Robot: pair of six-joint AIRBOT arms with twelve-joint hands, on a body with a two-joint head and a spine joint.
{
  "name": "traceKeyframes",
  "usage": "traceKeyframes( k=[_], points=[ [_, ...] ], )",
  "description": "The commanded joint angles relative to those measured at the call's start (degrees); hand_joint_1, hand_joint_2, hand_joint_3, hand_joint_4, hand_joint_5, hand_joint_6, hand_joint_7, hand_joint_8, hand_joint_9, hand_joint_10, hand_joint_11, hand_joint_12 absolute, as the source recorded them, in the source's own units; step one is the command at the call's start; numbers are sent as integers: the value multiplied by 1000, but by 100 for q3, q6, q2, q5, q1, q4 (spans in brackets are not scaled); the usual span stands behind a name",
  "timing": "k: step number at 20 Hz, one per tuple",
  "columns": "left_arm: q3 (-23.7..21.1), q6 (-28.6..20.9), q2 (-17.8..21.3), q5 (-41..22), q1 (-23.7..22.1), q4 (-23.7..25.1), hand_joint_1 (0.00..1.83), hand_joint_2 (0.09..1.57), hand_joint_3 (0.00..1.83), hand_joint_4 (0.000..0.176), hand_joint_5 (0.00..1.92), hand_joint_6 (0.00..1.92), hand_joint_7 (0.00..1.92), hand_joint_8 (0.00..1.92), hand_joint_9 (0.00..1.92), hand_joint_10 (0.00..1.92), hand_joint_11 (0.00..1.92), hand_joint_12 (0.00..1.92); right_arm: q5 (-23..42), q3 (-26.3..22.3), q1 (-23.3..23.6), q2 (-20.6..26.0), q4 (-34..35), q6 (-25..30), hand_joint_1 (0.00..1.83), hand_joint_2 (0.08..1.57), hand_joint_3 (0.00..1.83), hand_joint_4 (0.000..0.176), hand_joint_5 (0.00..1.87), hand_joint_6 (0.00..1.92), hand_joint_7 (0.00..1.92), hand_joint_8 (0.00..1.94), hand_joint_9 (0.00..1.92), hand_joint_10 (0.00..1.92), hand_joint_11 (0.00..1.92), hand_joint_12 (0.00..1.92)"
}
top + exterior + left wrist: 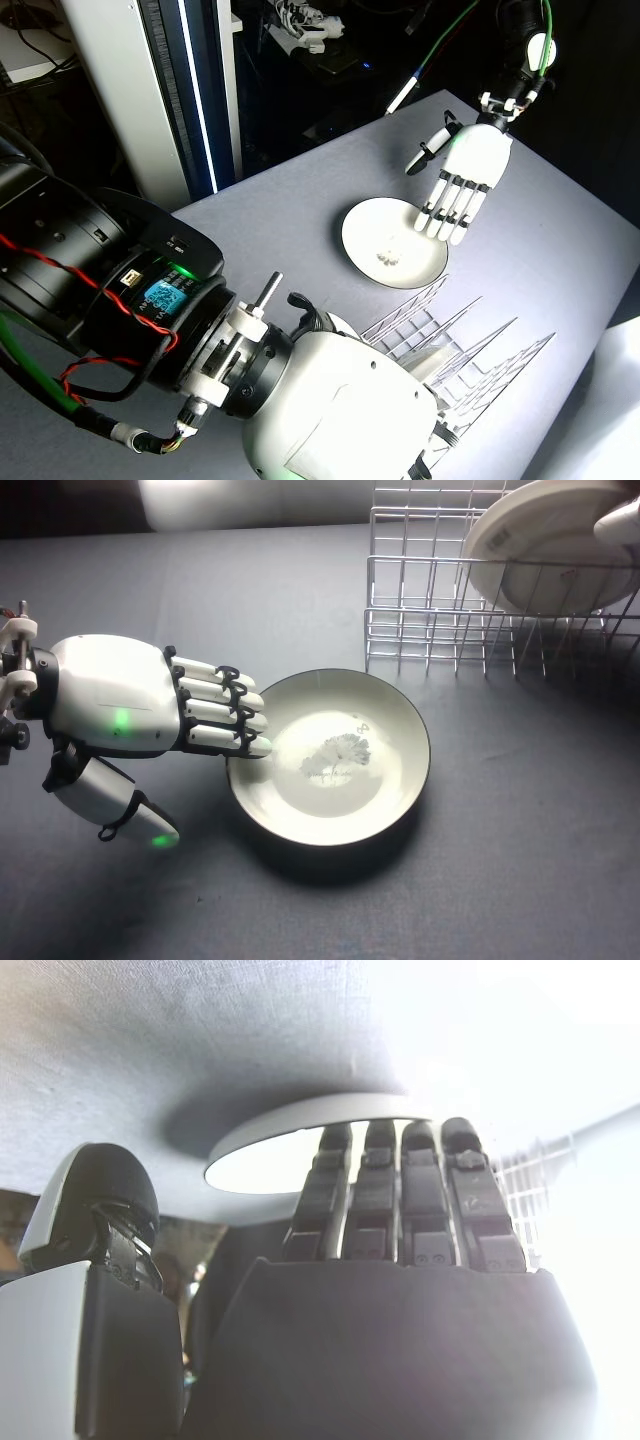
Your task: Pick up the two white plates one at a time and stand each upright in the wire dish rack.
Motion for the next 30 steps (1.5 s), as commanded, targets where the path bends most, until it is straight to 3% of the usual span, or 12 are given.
traceKeyframes(
  k=[1, 3, 4, 5, 6, 7, 8, 10, 17, 21, 22, 30],
  points=[
    [44, -18, 9, -113, 5, -246, 0, 1187, 0, 0, 29, 4, 0, 0, 0, 0, 0, 0, 768, 5, 54, 48, 48, 58, 1372, 1119, 3, 0, 837, 1178, 985, 884, 961, 1126, 826, 1064],
    [79, -45, -1, -108, 35, -246, 0, 1188, 0, 0, 28, 4, 0, 0, 0, 0, 0, 0, 790, -50, 56, 52, 47, 58, 1371, 1127, 0, 0, 827, 1204, 978, 882, 939, 1166, 803, 1026],
    [85, -53, -2, -107, 45, -246, 0, 1190, 1, 0, 20, 0, 0, 0, 0, 0, 0, 0, 793, -69, 57, 52, 40, 57, 1252, 1134, 0, 0, 837, 1211, 1028, 886, 921, 674, 767, 1004],
    [91, -58, -3, -107, 57, -246, 0, 1192, 1, 0, 39, 9, 8, 3, 0, 0, 0, 0, 849, -93, 62, 52, 31, 52, 1217, 1148, 0, 0, 833, 1227, 999, 944, 959, 424, 720, 1034],
    [97, -65, -5, -107, 67, -246, 0, 1194, 2, 0, 46, 11, 14, 5, 0, 0, 0, 0, 879, -135, 97, 55, 31, 50, 1161, 1156, 1, 0, 864, 1151, 906, 492, 959, 304, 669, 1053],
    [97, -65, -2, -107, 83, -246, 0, 1187, 0, 0, 30, 3, 2, 0, 0, 0, 0, 0, 879, -188, 135, 62, 27, 47, 1244, 1082, 0, 0, 767, 586, 903, 265, 930, 226, 609, 1059],
    [99, -65, -2, -107, 91, -246, 0, 1192, 1, 0, 38, 6, 4, 1, 0, 0, 0, 0, 879, -207, 149, 62, 25, 34, 1257, 1045, 0, 0, 741, 289, 878, 115, 871, 146, 487, 1086],
    [113, -65, -7, -107, 128, -246, 0, 1190, 0, 0, 27, 1, 1, 0, 0, 0, 0, 0, 878, -244, 206, 64, 23, 18, 1232, 1033, 0, 0, 715, 81, 814, 14, 801, 60, 343, 1129],
    [135, -118, -32, -130, 279, -242, 0, 1193, 1, 0, 35, 3, 2, 1, 0, 0, 0, 0, 870, -513, 628, 83, -18, 8, 1194, 991, 0, 0, 390, 0, 400, 0, 427, 1, 0, 1142],
    [133, -170, -45, -176, 352, -230, 0, 1188, 0, 0, 43, 4, 5, 1, 0, 0, 0, 0, 867, -851, 873, 82, -291, 10, 1238, 959, 0, 0, 41, 1, 15, 0, 26, 1, 0, 435],
    [128, -187, -43, -184, 373, -226, 0, 1191, 0, 0, 21, 1, 1, 0, 0, 0, 0, 0, 928, -967, 878, 83, -517, 12, 1252, 938, 0, 0, 1, 0, 0, 0, 0, 0, 0, 24],
    [66, -265, -62, -278, 617, -142, 0, 1203, 5, 0, 12, 0, 0, 0, 0, 0, 0, 0, 1044, -1693, 618, 171, -2386, 98, 1480, 970, 8, 0, 0, 0, 0, 0, 0, 0, 0, 0]
  ],
)
